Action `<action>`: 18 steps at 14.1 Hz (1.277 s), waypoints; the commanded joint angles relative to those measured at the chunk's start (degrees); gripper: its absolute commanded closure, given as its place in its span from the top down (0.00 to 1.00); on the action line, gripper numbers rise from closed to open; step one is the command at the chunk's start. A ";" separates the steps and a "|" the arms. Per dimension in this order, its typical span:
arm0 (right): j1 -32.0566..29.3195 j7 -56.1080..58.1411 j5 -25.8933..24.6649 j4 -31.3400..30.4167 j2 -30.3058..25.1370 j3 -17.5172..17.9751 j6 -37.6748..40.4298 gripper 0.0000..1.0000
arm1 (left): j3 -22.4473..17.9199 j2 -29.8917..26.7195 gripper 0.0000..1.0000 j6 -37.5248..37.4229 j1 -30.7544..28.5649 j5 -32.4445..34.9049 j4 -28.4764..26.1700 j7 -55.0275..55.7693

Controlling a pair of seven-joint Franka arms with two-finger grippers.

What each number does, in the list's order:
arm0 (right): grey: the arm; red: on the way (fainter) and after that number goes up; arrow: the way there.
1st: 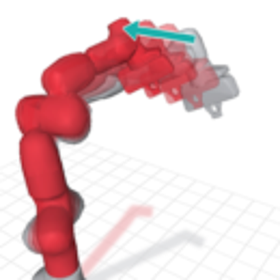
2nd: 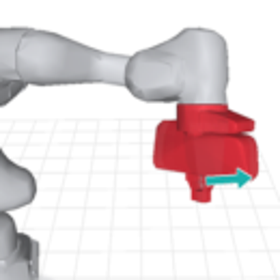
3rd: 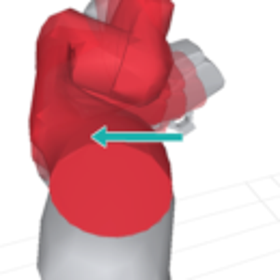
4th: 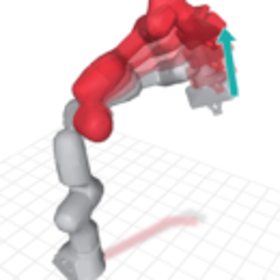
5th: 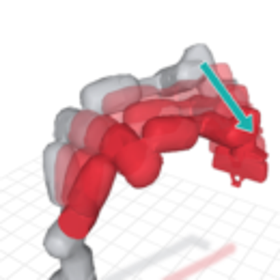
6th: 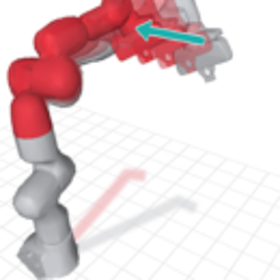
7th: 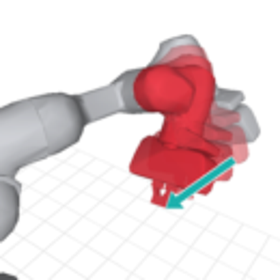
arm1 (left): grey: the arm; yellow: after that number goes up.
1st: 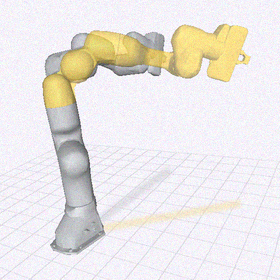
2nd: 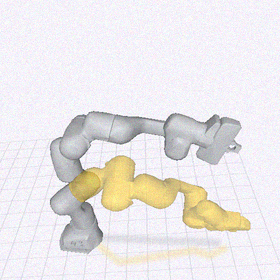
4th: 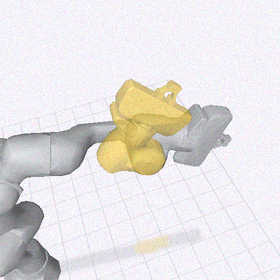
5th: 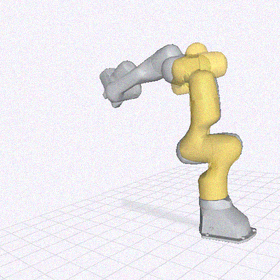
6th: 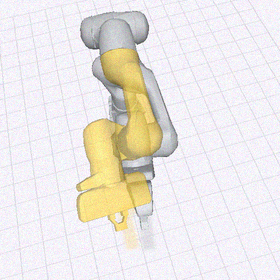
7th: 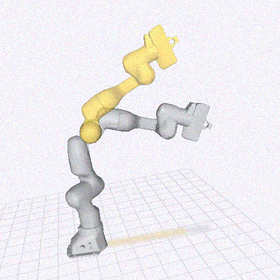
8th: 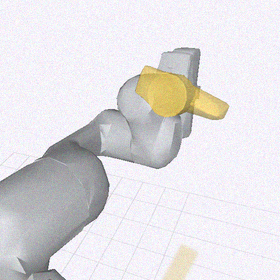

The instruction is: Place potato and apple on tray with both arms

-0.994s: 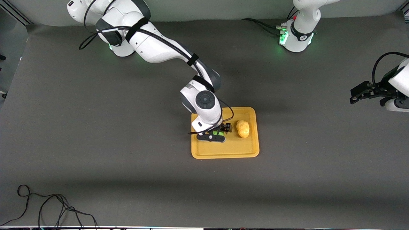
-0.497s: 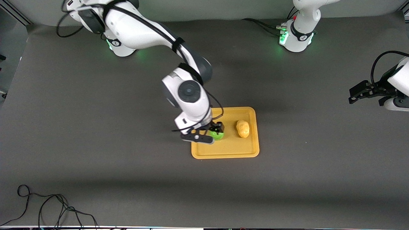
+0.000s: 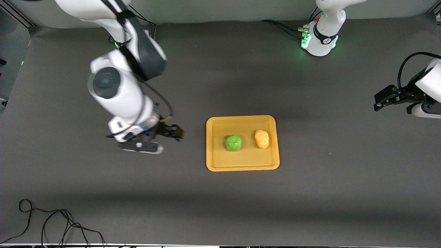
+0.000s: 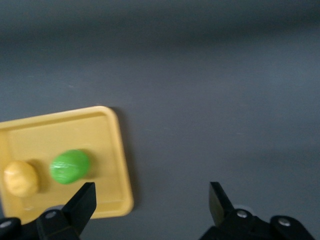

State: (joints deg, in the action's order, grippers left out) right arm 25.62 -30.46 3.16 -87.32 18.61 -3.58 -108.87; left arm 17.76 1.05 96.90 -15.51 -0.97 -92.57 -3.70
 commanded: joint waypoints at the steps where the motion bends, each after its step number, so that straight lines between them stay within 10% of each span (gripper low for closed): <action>1: 0.30 6.44 0.71 -8.21 -9.01 -5.79 3.64 1.00 | -0.09 -0.96 1.00 -0.75 0.30 -0.53 0.02 0.80; 8: -9.87 17.87 -1.39 -7.51 -18.17 -8.72 12.18 1.00 | -0.09 -0.96 1.00 -2.77 0.30 -0.53 0.37 0.71; 12: -25.33 22.54 -1.57 -3.92 -19.58 2.24 17.19 1.00 | -0.09 -0.96 1.00 -2.86 0.30 -0.53 0.37 0.62; 18: -26.77 23.95 -2.27 0.22 -18.52 2.09 22.12 1.00 | -0.09 -0.70 1.00 -2.77 0.30 -0.44 0.37 0.71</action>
State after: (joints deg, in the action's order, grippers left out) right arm -0.89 -7.79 1.84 -89.94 -0.88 -1.71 -89.02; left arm 17.82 0.93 95.23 -15.49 -1.01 -92.46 -3.70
